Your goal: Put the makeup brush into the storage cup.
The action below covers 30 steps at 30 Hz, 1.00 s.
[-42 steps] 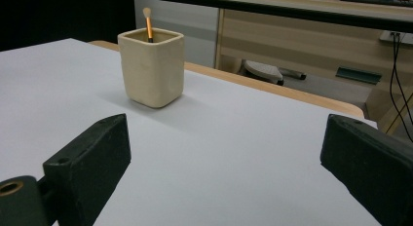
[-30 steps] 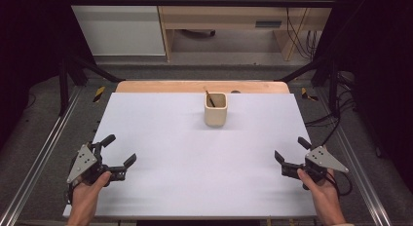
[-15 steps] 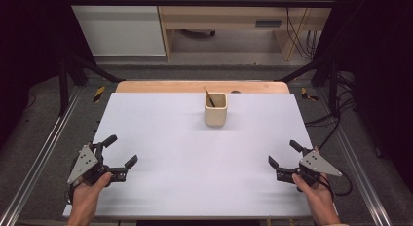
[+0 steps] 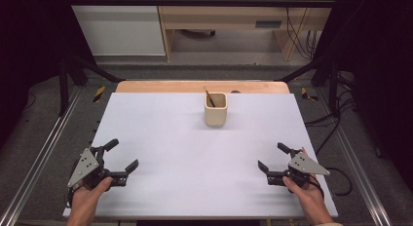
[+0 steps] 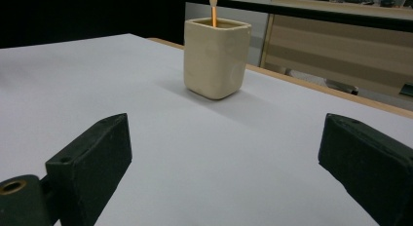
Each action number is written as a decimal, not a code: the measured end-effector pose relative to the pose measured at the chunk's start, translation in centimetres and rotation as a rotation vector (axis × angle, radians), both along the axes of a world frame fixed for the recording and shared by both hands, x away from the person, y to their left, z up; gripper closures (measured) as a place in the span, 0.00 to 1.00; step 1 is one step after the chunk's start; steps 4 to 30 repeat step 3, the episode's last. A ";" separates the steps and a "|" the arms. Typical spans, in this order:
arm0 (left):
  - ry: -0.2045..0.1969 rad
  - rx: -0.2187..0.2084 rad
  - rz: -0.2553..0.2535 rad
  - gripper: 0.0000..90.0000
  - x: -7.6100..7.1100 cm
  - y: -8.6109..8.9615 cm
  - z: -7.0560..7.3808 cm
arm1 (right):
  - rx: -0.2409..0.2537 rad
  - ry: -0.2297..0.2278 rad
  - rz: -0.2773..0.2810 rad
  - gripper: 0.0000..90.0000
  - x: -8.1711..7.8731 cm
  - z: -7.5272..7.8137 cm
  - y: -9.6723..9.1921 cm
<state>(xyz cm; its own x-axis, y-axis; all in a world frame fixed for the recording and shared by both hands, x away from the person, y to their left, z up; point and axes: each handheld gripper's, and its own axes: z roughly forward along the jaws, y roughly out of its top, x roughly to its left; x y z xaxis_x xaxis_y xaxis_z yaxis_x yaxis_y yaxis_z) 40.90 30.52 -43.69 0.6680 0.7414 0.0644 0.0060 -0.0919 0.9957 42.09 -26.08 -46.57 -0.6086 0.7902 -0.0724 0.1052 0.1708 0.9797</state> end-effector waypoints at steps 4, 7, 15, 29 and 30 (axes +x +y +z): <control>0.002 0.005 0.004 0.00 0.0 0.0 0.0 | 0.005 0.009 -0.015 0.06 0.1 -0.1 -0.2; 0.002 0.005 0.004 0.00 0.0 0.0 0.0 | 0.005 0.009 -0.015 0.06 0.1 -0.1 -0.2; 0.002 0.005 0.004 0.00 0.0 0.0 0.0 | 0.005 0.009 -0.015 0.06 0.1 -0.1 -0.2; 0.002 0.005 0.004 0.00 0.0 0.0 0.0 | 0.005 0.009 -0.015 0.06 0.1 -0.1 -0.2; 0.002 0.005 0.004 0.00 0.0 0.0 0.0 | 0.005 0.009 -0.015 0.06 0.1 -0.1 -0.2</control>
